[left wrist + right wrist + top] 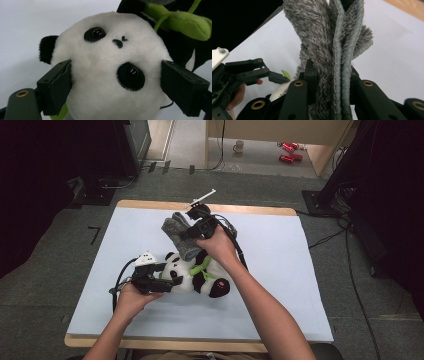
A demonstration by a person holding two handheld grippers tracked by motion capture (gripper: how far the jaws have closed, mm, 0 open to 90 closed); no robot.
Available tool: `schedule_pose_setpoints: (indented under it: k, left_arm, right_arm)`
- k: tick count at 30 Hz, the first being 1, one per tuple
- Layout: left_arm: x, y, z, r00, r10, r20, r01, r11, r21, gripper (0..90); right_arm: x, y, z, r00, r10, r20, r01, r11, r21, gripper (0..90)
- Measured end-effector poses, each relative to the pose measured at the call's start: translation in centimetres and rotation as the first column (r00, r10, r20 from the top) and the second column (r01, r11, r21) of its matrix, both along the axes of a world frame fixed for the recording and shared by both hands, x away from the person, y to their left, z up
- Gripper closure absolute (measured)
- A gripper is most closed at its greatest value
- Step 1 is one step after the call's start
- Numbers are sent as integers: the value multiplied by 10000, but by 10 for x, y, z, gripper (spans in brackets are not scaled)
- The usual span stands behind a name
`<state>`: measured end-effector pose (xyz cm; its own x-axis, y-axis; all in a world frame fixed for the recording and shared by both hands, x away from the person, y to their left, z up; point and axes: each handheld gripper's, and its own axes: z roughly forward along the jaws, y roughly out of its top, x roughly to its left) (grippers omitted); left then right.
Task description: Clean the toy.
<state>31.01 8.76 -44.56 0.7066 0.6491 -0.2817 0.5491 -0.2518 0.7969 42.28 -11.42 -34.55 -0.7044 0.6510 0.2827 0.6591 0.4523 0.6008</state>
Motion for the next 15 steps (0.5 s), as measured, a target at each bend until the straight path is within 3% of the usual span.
schedule_pose_setpoints:
  k: [4, 7, 11, 12, 15]
  left_arm:
    - [3, 0, 1, 10000, -29, -9, 29, 10000, 8, 142]
    - [4, -1, 1, 10000, 1, -40, -1, 10000, -11, 145]
    - [5, -1, 1, 9999, -74, 75, 73, 10000, 63, 144]
    - [5, -1, 0, 10000, -68, 47, 68, 9999, 101, 144]
    - [5, -1, 0, 10000, -28, 27, 28, 9999, 143, 147]
  right_arm:
    - [1, 13, -2, 9998, 190, -67, -189, 9998, 64, 719]
    - [1, 26, -8, 9991, 362, -212, -366, 9992, -186, 723]
    - [-1, 37, -26, 9973, 524, -521, -561, 9958, -724, 725]
    - [-3, 39, -34, 9975, 540, -452, -594, 9900, -1278, 728]
    - [-3, 35, -41, 9980, 446, -438, -505, 9881, -1453, 730]
